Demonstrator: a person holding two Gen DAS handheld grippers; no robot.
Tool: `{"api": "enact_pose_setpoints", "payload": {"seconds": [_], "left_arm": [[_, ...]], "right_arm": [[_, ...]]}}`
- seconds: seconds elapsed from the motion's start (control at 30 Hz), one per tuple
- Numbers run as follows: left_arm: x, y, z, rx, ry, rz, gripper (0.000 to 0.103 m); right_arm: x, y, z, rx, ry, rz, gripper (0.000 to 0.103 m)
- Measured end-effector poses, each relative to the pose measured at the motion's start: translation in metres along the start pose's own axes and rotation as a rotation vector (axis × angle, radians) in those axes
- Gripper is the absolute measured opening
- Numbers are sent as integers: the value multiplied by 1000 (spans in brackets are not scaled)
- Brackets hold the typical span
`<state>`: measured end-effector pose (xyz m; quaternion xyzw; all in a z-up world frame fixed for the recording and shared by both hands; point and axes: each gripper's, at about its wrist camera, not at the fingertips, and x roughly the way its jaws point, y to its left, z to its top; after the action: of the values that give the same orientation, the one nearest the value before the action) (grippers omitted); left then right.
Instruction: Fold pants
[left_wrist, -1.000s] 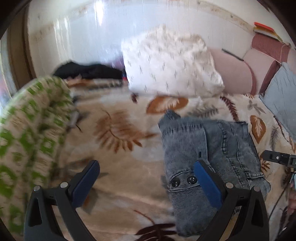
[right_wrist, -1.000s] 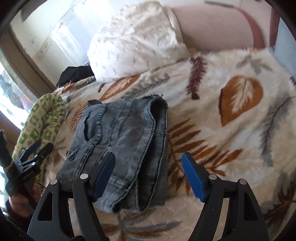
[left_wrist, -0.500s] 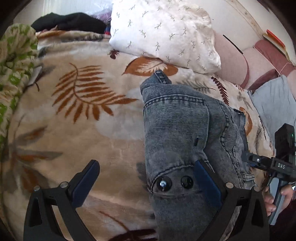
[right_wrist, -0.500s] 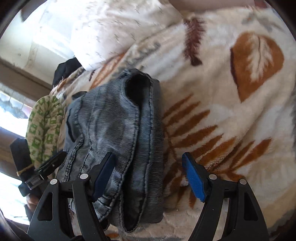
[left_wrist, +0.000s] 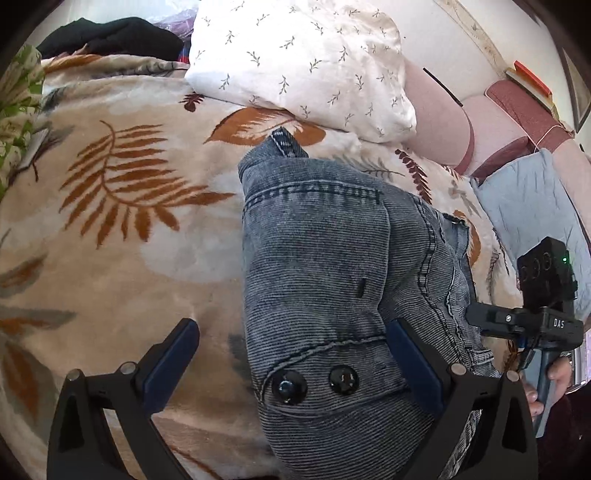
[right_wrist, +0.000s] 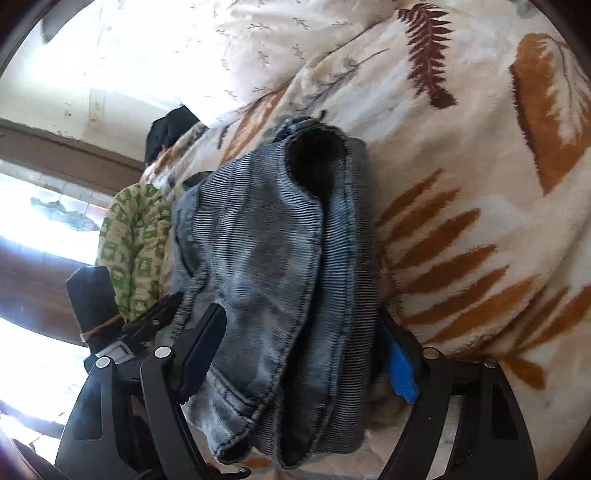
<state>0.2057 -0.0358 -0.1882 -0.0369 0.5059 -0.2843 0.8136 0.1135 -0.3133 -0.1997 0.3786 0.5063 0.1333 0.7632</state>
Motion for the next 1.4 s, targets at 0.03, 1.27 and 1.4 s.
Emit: {"api": "enact_pose_setpoints", "payload": {"seconds": [0.03, 1.27, 1.4], "left_arm": [[1, -1, 0, 2, -1, -3, 103], [-19, -8, 14, 29, -77, -162, 42], [-31, -10, 20, 29, -119, -165, 42]], "right_arm": [[2, -1, 0, -1, 0, 4, 79], [-6, 42, 4, -100, -115, 111, 26], [-13, 49, 8, -124, -141, 124, 26]]}}
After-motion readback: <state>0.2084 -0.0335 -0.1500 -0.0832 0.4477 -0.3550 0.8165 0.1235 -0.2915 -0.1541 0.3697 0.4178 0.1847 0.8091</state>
